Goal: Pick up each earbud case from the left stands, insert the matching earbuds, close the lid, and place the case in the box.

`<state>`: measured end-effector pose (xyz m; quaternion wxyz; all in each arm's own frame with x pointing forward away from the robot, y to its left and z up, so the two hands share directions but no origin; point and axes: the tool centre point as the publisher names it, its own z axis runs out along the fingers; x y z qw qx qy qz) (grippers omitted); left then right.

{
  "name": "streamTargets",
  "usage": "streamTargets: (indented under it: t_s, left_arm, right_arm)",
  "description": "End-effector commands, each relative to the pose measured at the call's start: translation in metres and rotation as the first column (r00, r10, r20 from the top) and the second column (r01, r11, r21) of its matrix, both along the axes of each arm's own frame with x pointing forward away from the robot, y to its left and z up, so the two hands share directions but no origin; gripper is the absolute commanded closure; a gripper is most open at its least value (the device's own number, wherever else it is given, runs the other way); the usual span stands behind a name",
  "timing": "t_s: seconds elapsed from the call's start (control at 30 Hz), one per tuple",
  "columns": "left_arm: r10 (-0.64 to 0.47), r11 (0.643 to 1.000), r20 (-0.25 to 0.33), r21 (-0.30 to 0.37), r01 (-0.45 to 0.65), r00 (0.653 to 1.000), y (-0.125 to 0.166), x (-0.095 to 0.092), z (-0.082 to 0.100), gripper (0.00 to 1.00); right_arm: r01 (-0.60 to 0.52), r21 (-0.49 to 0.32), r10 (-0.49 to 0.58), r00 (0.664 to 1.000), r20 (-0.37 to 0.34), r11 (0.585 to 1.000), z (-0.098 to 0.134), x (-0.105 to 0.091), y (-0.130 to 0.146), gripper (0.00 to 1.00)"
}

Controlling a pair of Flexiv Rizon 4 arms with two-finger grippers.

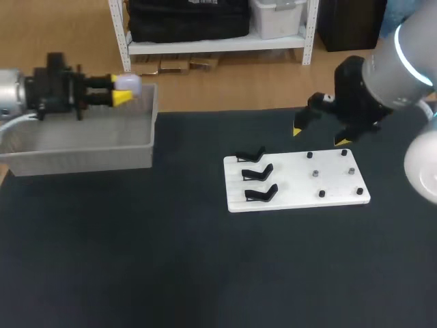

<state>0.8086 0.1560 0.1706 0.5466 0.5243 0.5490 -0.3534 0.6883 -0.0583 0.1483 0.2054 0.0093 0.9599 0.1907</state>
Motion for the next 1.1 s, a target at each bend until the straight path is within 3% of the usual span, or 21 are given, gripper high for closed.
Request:
streamTargets:
  t_s: [0.03, 0.3, 0.4, 0.53, 0.57, 0.63, 0.9, 1.1]
  left_arm:
    - [0.005, 1.000, -0.036, 0.028, -0.004, 0.999, 0.029, 0.008, -0.013, 1.00]
    - [0.075, 0.992, -0.128, 0.105, -0.062, 0.989, 0.051, 0.030, -0.057, 1.00]
    - [0.105, 0.989, -0.158, 0.121, -0.087, 0.982, 0.057, 0.035, -0.076, 1.00]
    - [0.136, 0.986, -0.175, 0.115, -0.117, 0.975, 0.062, 0.036, -0.089, 1.00]
    - [0.144, 0.986, -0.181, 0.115, -0.124, 0.973, 0.063, 0.036, -0.091, 0.72]
    - [0.147, 0.985, -0.190, 0.119, -0.126, 0.971, 0.065, 0.036, -0.093, 0.00]
    - [0.131, 0.987, -0.176, 0.111, -0.113, 0.976, 0.059, 0.023, -0.075, 0.00]
    - [0.103, 0.991, -0.170, 0.104, -0.086, 0.980, 0.040, -0.004, -0.061, 0.00]
  right_arm:
    - [0.034, 0.002, -0.034, 0.996, 0.077, 0.999, -0.001, -0.004, 0.000, 0.00]
    - [0.034, 0.002, -0.034, 0.996, 0.077, 0.999, -0.001, -0.004, 0.000, 0.00]
    - [0.034, 0.002, -0.034, 0.996, 0.077, 0.999, -0.001, -0.004, 0.000, 0.00]
    - [0.034, 0.002, -0.034, 0.996, 0.077, 0.999, -0.001, -0.004, 0.000, 0.00]
    - [0.034, 0.002, -0.034, 0.996, 0.077, 0.999, -0.001, -0.004, 0.000, 0.00]
    - [0.034, 0.002, -0.034, 0.996, 0.077, 0.999, -0.001, -0.004, 0.000, 0.00]
    - [0.034, 0.002, -0.034, 0.996, 0.077, 0.999, -0.001, -0.004, 0.000, 0.00]
    - [0.034, 0.002, -0.034, 0.996, 0.077, 0.999, -0.001, -0.004, 0.000, 0.00]
